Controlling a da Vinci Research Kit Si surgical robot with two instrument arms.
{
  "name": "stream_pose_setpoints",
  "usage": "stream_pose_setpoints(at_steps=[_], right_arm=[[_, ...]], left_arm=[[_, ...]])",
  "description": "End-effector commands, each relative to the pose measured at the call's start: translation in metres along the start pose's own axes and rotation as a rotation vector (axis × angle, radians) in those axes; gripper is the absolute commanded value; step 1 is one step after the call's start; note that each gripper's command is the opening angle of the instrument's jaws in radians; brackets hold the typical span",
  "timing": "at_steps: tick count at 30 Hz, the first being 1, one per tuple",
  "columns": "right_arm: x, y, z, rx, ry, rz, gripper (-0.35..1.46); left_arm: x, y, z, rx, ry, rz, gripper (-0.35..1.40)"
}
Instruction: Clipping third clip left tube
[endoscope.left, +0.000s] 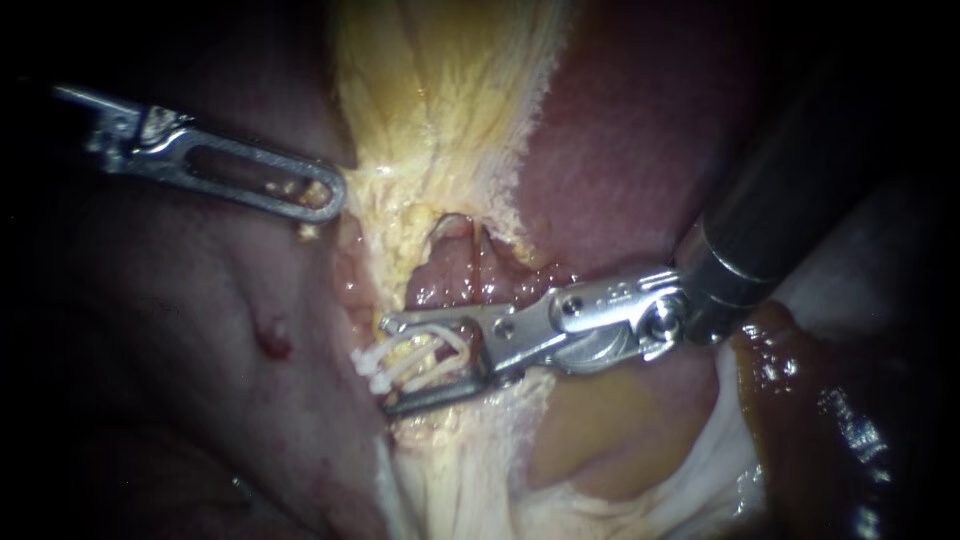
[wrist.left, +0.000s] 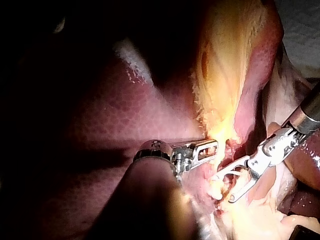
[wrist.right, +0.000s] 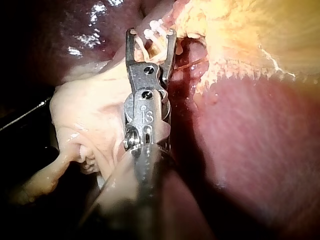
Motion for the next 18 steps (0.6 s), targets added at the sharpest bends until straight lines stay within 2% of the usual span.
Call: stream_pose_setpoints(at_steps=[1, 18], right_arm=[[0.0000, 0.0000, 0.0000, 0.001, 0.001, 0.000, 0.50], [-0.0003, 0.0004, -0.0007, 0.001, 0.005, 0.002, 0.50]], left_arm=[[0.0000, 0.0000, 0.0000, 0.000, 0.000, 0.004, -0.35], [0.0000, 0.0000, 0.0000, 0.000, 0.000, 0.010, -0.35]])
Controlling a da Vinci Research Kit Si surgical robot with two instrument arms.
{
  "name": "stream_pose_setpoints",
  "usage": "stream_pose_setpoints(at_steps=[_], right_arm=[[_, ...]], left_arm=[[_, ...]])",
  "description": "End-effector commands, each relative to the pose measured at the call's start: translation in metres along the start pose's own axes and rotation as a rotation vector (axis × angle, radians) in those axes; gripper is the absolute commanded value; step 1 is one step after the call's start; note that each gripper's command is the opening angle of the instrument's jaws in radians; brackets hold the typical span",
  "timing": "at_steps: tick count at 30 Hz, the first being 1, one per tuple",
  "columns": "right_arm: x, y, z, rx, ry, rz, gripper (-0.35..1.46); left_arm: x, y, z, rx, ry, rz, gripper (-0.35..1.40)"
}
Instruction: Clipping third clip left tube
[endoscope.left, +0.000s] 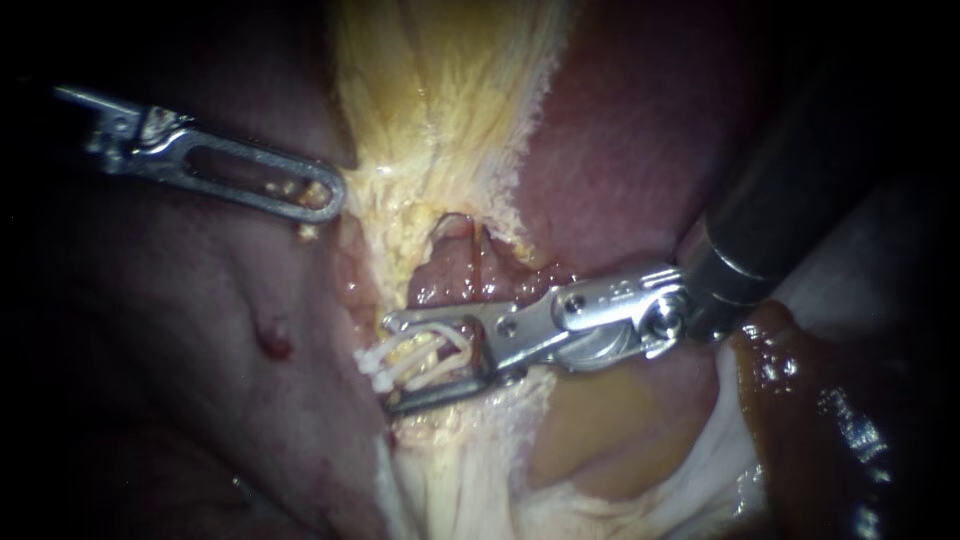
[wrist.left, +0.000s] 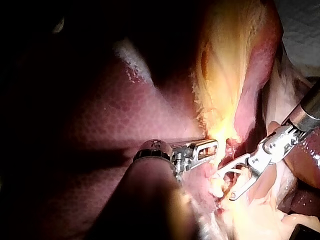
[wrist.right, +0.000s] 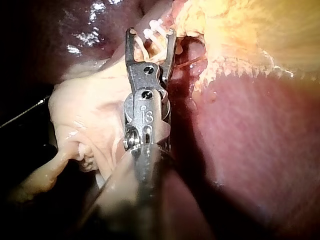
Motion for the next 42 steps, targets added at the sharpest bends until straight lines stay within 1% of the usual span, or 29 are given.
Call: stream_pose_setpoints(at_steps=[1, 10, 20, 22, 29, 36, 42], right_arm=[[0.0000, 0.0001, -0.0001, -0.001, 0.000, 0.001, 0.50], [-0.0004, 0.0009, -0.0012, 0.000, 0.007, 0.006, 0.50], [-0.0003, 0.0019, -0.0028, -0.008, 0.034, 0.015, 0.50], [-0.0004, 0.0020, -0.0029, -0.008, 0.040, 0.015, 0.50], [-0.0004, 0.0021, -0.0032, -0.008, 0.040, 0.016, 0.50], [-0.0006, 0.0028, -0.0041, -0.010, 0.046, 0.020, 0.50], [-0.0006, 0.0027, -0.0041, -0.010, 0.052, 0.020, 0.50]], left_arm=[[0.0000, -0.0001, -0.0001, 0.000, 0.000, 0.000, -0.35], [0.0000, -0.0001, -0.0001, 0.000, 0.000, 0.000, -0.35], [0.0000, -0.0001, -0.0001, 0.000, 0.000, 0.000, -0.35], [0.0000, -0.0002, -0.0001, 0.000, 0.000, -0.001, -0.35], [0.0000, -0.0002, -0.0002, 0.000, 0.000, -0.001, -0.35], [0.0000, -0.0002, -0.0002, 0.000, 0.000, -0.001, -0.35], [0.0000, -0.0002, -0.0002, 0.000, 0.000, -0.001, -0.35]])
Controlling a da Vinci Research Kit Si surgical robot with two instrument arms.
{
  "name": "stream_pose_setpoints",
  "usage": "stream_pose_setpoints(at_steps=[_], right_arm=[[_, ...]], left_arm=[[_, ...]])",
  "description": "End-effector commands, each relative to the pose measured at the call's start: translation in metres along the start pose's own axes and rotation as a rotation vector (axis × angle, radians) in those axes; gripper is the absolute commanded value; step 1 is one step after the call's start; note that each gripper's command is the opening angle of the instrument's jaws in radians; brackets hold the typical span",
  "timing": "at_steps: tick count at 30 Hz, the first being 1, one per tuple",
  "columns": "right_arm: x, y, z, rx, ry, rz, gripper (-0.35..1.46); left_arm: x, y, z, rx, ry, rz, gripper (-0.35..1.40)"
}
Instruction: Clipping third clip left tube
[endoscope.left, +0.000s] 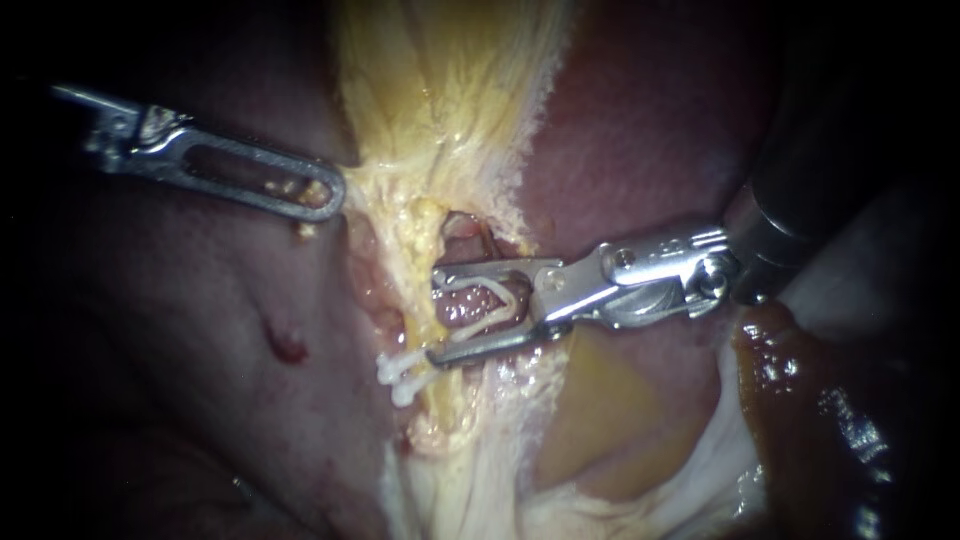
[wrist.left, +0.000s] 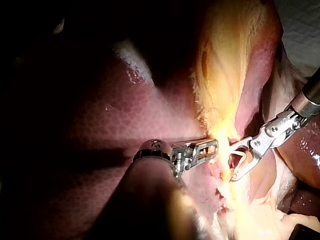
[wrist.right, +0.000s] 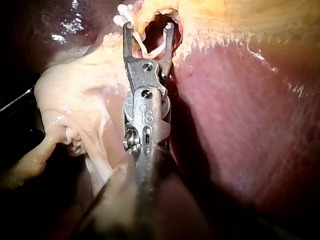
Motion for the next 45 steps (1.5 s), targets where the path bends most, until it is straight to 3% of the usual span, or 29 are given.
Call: stream_pose_setpoints(at_steps=[1, 13, 24, 35, 45], right_arm=[[0.0000, -0.0001, 0.0001, 0.001, 0.000, 0.000, 0.50], [0.0012, -0.0013, 0.0018, 0.047, 0.052, -0.011, 0.50], [0.0011, -0.0028, 0.0038, 0.119, 0.094, 0.012, 0.50], [0.0015, -0.0028, 0.0055, 0.161, 0.179, 0.057, 0.50], [0.0017, -0.0026, 0.0062, 0.189, 0.214, 0.092, 0.50]], left_arm=[[0.0000, 0.0000, 0.0000, 0.000, 0.000, 0.000, -0.35], [0.0000, 0.0000, 0.0001, 0.000, 0.000, 0.000, -0.35], [0.0000, 0.0000, 0.0001, 0.000, 0.000, 0.000, -0.35], [0.0000, 0.0000, 0.0002, -0.001, 0.000, 0.000, -0.35], [-0.0001, -0.0001, 0.0003, -0.001, -0.001, 0.005, -0.35]])
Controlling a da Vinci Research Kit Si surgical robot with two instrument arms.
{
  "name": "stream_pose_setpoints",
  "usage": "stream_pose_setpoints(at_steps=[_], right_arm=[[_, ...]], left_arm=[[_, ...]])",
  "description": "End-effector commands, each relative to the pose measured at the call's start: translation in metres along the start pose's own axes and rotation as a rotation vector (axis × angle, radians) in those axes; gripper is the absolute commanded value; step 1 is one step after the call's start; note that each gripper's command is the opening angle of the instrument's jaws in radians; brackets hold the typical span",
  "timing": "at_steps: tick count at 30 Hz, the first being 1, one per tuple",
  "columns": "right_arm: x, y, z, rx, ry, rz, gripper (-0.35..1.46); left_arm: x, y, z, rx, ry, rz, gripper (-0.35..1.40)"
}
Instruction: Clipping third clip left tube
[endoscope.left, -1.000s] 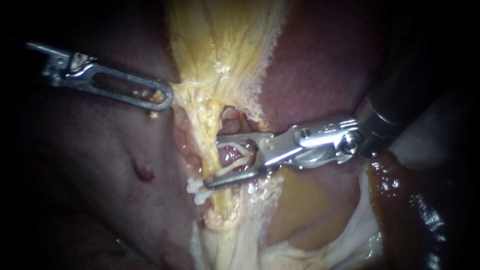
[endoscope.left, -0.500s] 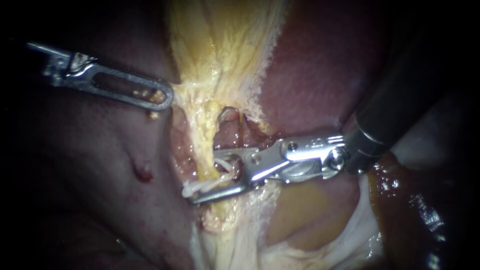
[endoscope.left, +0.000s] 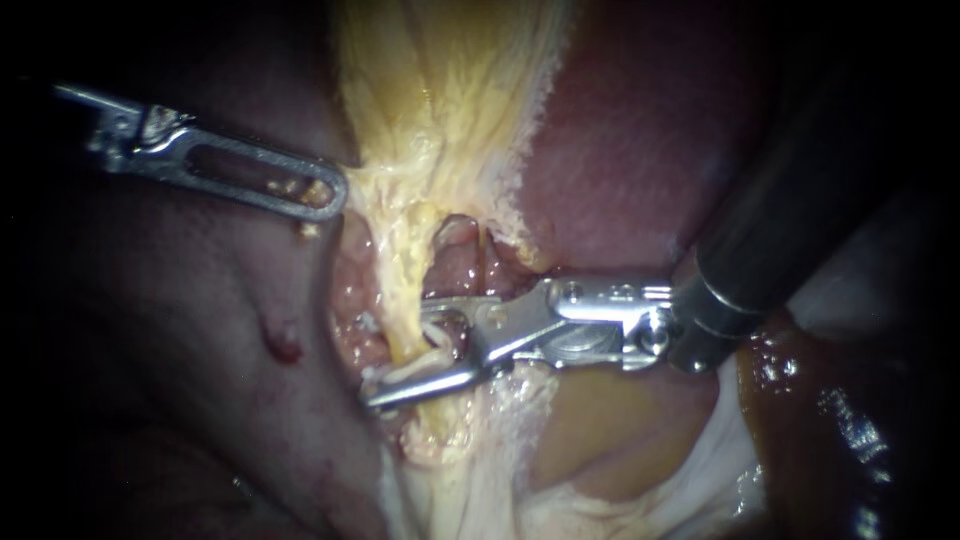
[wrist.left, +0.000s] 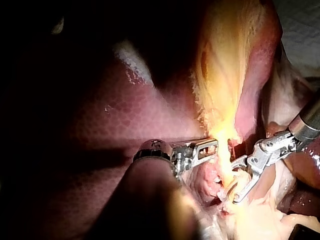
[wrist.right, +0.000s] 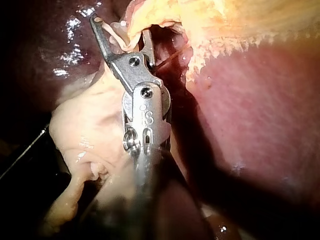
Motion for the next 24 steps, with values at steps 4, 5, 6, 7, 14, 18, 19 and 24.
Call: stream_pose_setpoints(at_steps=[4, 5, 6, 7, 14, 18, 19, 24], right_arm=[[-0.0001, 0.0003, 0.0005, 0.010, 0.008, 0.016, 0.50], [-0.0001, 0.0004, 0.0006, 0.010, 0.009, 0.017, 0.50], [-0.0001, 0.0005, 0.0007, 0.010, 0.010, 0.017, 0.50], [-0.0001, 0.0006, 0.0009, 0.010, 0.012, 0.019, 0.50], [-0.0002, 0.0013, 0.0020, 0.009, 0.025, 0.030, 0.50], [-0.0006, 0.0013, 0.0026, 0.027, 0.025, 0.026, 0.50], [-0.0007, 0.0014, 0.0027, 0.027, 0.025, 0.025, 0.50], [-0.0007, 0.0015, 0.0027, 0.030, 0.027, 0.027, 0.50]], left_arm=[[0.0000, 0.0000, 0.0001, 0.000, 0.000, 0.001, -0.35], [0.0000, -0.0001, 0.0001, 0.000, 0.000, 0.001, -0.35], [0.0000, -0.0001, 0.0002, -0.001, 0.000, 0.001, -0.35], [-0.0001, -0.0001, 0.0002, 0.002, 0.001, 0.001, -0.35], [-0.0001, -0.0001, 0.0003, 0.001, 0.001, 0.001, -0.35], [-0.0001, -0.0001, 0.0003, 0.001, 0.001, 0.001, -0.35], [-0.0001, -0.0001, 0.0003, 0.002, 0.001, 0.001, -0.35], [-0.0001, -0.0001, 0.0003, 0.001, 0.001, 0.000, -0.35]])
